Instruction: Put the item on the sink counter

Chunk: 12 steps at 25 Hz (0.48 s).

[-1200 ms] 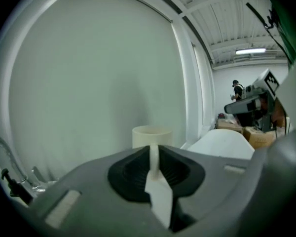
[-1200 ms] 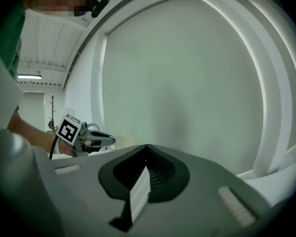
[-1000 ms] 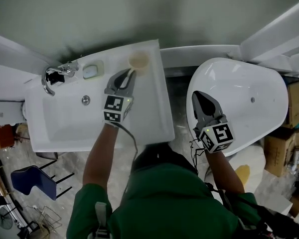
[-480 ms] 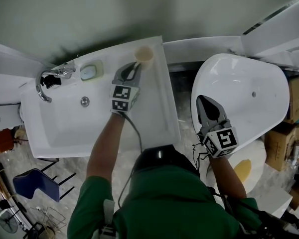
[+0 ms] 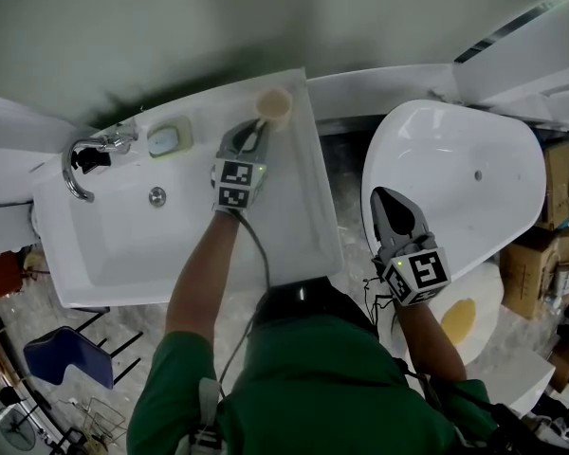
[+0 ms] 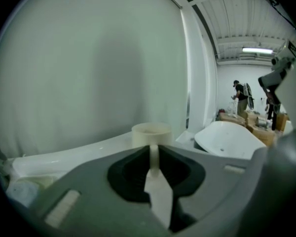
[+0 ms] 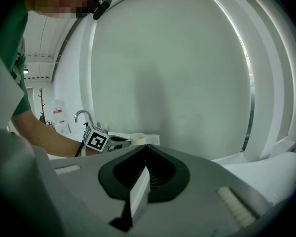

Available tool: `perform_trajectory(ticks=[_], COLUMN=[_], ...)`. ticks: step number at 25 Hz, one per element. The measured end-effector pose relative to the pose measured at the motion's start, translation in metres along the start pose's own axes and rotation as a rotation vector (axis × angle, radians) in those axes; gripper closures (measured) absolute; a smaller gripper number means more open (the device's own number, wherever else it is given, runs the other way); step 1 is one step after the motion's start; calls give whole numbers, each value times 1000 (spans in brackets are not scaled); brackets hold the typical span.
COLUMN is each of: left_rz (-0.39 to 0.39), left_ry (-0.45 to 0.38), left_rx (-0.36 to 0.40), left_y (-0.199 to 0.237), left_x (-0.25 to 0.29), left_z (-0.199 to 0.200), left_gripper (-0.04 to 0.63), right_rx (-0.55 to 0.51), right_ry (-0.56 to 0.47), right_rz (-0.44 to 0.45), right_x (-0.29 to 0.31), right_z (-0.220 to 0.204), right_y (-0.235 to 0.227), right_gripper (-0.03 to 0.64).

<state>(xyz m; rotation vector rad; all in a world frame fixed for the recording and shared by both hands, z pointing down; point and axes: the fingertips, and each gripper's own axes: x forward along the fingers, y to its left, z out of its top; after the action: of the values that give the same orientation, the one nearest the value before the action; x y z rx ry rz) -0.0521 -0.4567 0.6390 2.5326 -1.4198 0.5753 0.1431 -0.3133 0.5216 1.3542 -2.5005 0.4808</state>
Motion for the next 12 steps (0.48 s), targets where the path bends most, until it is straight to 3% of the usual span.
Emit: perform_trajectory(ticks=[6,9,12], left_rz=[13,-8,1], left_ry=[61,77,51], left_rx=[10,-4,-30], left_y=[0,-6,-7], left_x=[0,-4,-26], left_z=[-16,-15,-4], left_gripper=[531,393,363], right_rx=[10,17,-8], right_ry=[-22,-22,-24], right_rz=[40,42,34], right_x=[3,2,2], right_z=[2,6,13], right_y=[11,14,17], right_gripper=[620,620,620])
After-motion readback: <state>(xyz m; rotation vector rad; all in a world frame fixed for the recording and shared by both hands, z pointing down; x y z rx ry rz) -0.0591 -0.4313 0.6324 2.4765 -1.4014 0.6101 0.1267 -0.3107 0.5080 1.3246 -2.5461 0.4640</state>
